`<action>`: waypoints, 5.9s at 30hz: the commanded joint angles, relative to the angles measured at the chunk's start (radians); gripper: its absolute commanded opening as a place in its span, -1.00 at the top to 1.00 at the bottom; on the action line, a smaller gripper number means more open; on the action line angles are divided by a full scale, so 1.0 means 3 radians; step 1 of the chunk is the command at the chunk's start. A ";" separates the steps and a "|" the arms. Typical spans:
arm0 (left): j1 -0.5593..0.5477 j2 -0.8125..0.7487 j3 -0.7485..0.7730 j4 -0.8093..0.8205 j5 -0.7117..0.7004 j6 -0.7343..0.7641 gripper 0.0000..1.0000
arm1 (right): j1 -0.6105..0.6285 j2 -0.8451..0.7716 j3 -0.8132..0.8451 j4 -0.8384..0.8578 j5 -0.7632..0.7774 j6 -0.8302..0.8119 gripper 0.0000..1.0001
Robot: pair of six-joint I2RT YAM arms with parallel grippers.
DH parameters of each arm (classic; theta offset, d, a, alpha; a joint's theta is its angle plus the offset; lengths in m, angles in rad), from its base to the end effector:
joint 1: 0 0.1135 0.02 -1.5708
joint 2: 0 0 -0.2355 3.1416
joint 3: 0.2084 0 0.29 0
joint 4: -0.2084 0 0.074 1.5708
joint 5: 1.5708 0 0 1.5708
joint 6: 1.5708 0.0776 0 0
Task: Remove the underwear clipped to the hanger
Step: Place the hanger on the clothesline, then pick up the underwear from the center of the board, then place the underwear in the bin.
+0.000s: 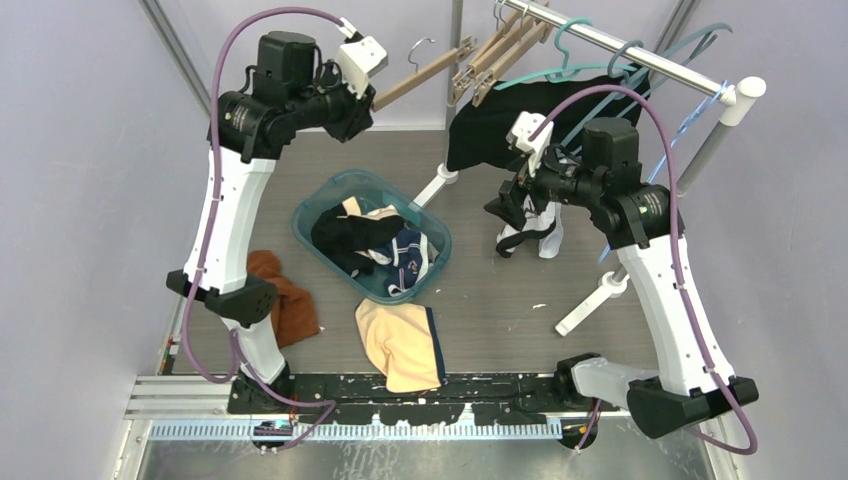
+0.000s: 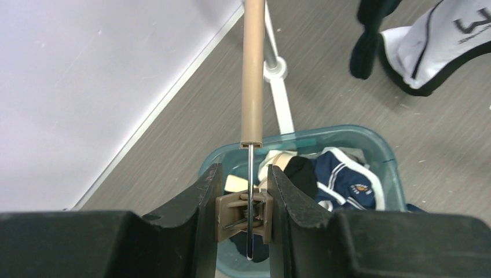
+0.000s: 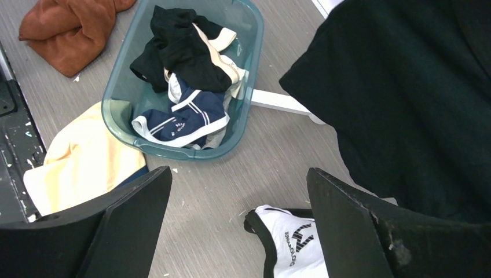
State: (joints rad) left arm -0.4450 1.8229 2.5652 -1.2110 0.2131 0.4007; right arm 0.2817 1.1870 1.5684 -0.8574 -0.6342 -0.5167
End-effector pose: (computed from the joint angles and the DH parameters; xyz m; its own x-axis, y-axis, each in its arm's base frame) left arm 0.3368 -0.1788 0.5099 -0.1449 0.4915 -0.8588 0.7033 0.6617 0.2600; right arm 0.2698 0.1259 0.4306 -0.0222 -0.4207 -0.9069 -0.8520 0.4826 -0.2030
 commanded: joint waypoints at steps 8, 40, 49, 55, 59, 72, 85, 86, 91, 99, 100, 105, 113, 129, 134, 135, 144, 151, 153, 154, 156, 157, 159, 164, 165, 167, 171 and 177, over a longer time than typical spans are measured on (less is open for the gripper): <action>-0.0201 0.0186 0.0176 0.1063 0.0056 -0.0372 1.00 | -0.0226 -0.0254 -0.0121 0.0231 -0.0175 0.0118 -0.86; -0.0349 0.1339 0.0778 0.2715 -0.0209 -0.0646 1.00 | -0.0694 -0.0656 -0.0625 0.0511 -0.0422 0.0260 -0.86; -0.0347 0.1457 0.0718 0.2676 -0.0192 -0.0624 1.00 | -0.0709 -0.0699 -0.0702 0.0526 -0.0422 0.0255 -0.87; -0.0342 0.1390 0.0689 0.2533 -0.0191 -0.0611 0.50 | -0.0714 -0.0711 -0.0751 0.0531 -0.0412 0.0252 -0.86; -0.0342 0.1220 0.0549 0.2452 -0.0279 -0.0484 -0.17 | -0.0714 -0.0685 -0.0710 0.0461 -0.0439 0.0247 -0.87; -0.0343 0.0061 -0.0668 0.1950 -0.0353 0.0120 -0.96 | -0.0714 -0.0593 -0.0700 0.0298 -0.0471 0.0120 -0.87; -0.0342 -0.1796 -0.3129 0.0968 0.0037 0.0840 -0.97 | -0.0705 -0.0509 -0.0838 0.0292 -0.0631 0.0010 -0.86; -0.0347 -0.1814 -0.3223 0.0774 0.0247 0.0900 -1.00 | -0.0699 -0.0506 -0.0861 0.0292 -0.0663 -0.0013 -0.86; -0.0590 -0.2083 -0.3828 0.0125 0.0856 0.1303 -0.80 | -0.0637 -0.0502 -0.1077 0.0298 -0.0785 -0.0161 -0.86; -0.1427 -0.2139 -0.4752 0.0338 0.0694 0.1623 -0.63 | -0.0607 -0.0558 -0.1657 0.0566 -0.0746 -0.0093 -0.83; -0.1541 -0.2109 -0.4812 0.0416 0.0609 0.1662 -0.63 | -0.0609 -0.0573 -0.1741 0.0643 -0.0760 -0.0049 -0.82; -0.1881 -0.1872 -0.4924 0.0646 0.0598 0.1797 -0.61 | -0.0609 -0.0620 -0.2159 0.0849 -0.0726 -0.0012 -0.82; -0.2326 -0.1206 -0.5087 0.1067 0.0468 0.2009 -0.58 | -0.0623 -0.0611 -0.2561 0.1079 -0.0604 0.0044 -0.81; -0.2422 -0.0573 -0.5378 0.1497 0.0185 0.2106 0.02 | -0.0718 -0.0608 -0.2652 0.1105 -0.0602 0.0011 -0.81; -0.2440 -0.0774 -0.5442 0.1434 0.0154 0.1989 0.68 | -0.0719 -0.0576 -0.2656 0.1099 -0.0551 -0.0027 -0.81; -0.2441 -0.0863 -0.5398 0.1362 0.0175 0.1957 0.77 | -0.0722 -0.0568 -0.2656 0.1099 -0.0563 -0.0026 -0.81; -0.2318 -0.1448 -0.4362 0.0316 0.0585 0.1706 1.00 | -0.0808 -0.0566 -0.2641 0.1099 -0.0532 -0.0032 -0.81; -0.2027 -0.1586 -0.3294 -0.0030 0.0255 0.1336 1.00 | -0.0927 -0.0603 -0.2636 0.1099 -0.0564 -0.0026 -0.81; -0.1923 -0.1592 -0.3041 0.0037 -0.0053 0.1297 1.00 | -0.0943 -0.0605 -0.2636 0.1099 -0.0575 -0.0025 -0.81; -0.1875 -0.1586 -0.2935 0.0062 -0.0195 0.1287 0.99 | -0.0945 -0.0604 -0.2636 0.1099 -0.0577 -0.0023 -0.81; -0.1766 -0.1564 -0.2738 0.0114 -0.0442 0.1269 0.99 | -0.0952 -0.0588 -0.2634 0.1099 -0.0592 -0.0018 -0.81; -0.1711 -0.1550 -0.2650 0.0136 -0.0530 0.1260 0.99 | -0.0954 -0.0583 -0.2638 0.1099 -0.0594 -0.0016 -0.81; -0.1620 -0.1517 -0.2512 0.0212 -0.0659 0.1241 0.99 | -0.0954 -0.0574 -0.2636 0.1099 -0.0605 -0.0017 -0.80; -0.1405 -0.1429 -0.2297 0.0523 -0.0884 0.1071 0.99 | -0.0955 -0.0571 -0.2632 0.1099 -0.0614 -0.0011 -0.80; -0.1361 -0.1414 -0.2262 0.0604 -0.0918 0.1038 0.99 | -0.0954 -0.0577 -0.2635 0.1099 -0.0617 -0.0011 -0.80; -0.1264 -0.1385 -0.2211 0.0726 -0.0981 0.0983 0.99 | -0.0957 -0.0603 -0.2641 0.1099 -0.0622 -0.0015 -0.81; -0.1078 -0.1317 -0.2116 0.0890 -0.1079 0.0953 1.00 | -0.0954 -0.0620 -0.2640 0.1096 -0.0622 -0.0016 -0.81; -0.0965 -0.1307 -0.2662 0.1008 -0.0953 0.1047 1.00 | -0.0955 -0.0671 -0.2641 0.1094 -0.0669 -0.0010 -0.81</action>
State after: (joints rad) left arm -0.7460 1.4376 1.8568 -0.9813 -0.0837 0.7147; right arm -0.0021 1.0229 0.7643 -0.5606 -0.7963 -0.5175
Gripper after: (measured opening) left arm 0.010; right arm 0.904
